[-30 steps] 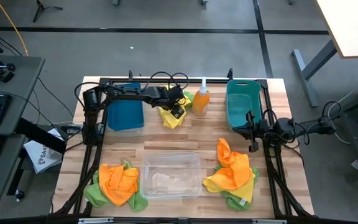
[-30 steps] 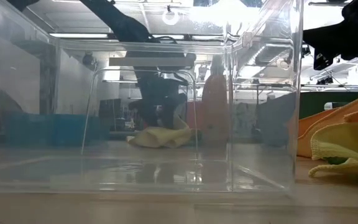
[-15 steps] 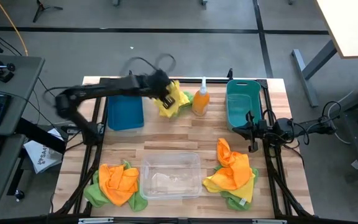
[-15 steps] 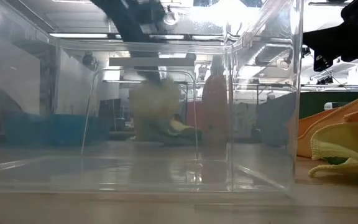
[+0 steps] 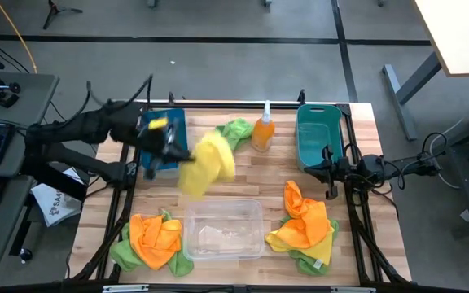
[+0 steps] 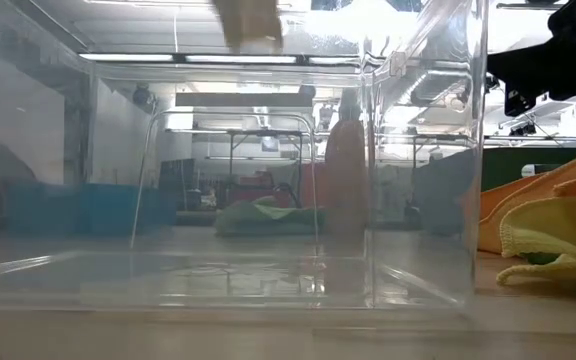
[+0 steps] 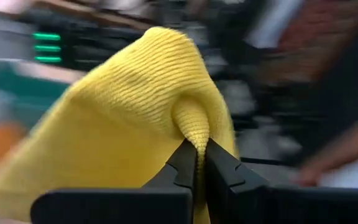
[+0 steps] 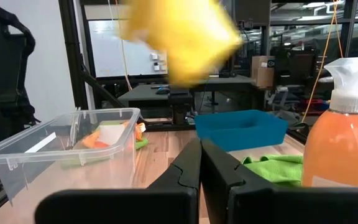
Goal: Sort microfiber towel by color & place in baskets
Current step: Put the top yellow microfiber cloth into the transparent bin
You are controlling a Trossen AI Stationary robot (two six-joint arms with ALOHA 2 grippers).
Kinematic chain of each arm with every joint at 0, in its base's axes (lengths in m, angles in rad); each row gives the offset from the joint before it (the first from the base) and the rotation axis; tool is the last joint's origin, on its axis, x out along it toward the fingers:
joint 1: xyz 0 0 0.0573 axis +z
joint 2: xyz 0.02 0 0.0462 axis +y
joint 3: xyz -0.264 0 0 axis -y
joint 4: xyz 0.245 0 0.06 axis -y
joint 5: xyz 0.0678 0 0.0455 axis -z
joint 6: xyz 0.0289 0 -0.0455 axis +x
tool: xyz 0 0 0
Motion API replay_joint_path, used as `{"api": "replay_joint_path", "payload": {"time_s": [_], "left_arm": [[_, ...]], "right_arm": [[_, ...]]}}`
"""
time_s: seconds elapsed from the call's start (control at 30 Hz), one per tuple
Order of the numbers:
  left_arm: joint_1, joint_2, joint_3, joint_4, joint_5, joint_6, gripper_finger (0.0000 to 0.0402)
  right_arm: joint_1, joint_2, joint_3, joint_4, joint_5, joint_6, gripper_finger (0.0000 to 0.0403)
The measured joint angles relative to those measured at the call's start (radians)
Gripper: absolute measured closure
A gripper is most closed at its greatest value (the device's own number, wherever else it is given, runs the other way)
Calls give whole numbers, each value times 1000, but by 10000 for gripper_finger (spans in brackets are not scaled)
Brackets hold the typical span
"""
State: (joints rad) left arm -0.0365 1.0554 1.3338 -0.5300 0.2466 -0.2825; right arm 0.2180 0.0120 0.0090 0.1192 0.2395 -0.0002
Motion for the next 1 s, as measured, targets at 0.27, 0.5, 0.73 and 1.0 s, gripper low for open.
{"api": "replay_joint_path", "payload": {"time_s": [0.27,0.5,0.73,1.0], "left_arm": [[-256,59,-69,274,10,-210,401],[-340,171,-220,558,-113,-413,401],[-361,286,-275,490,-133,-468,401],[-354,438,-275,395,-176,-304,401]], "right_arm": [[0,0,0,-16,0,0,402],[0,0,0,-27,0,0,402],[0,1,0,-27,0,0,402],[0,1,0,-28,0,0,402]]}}
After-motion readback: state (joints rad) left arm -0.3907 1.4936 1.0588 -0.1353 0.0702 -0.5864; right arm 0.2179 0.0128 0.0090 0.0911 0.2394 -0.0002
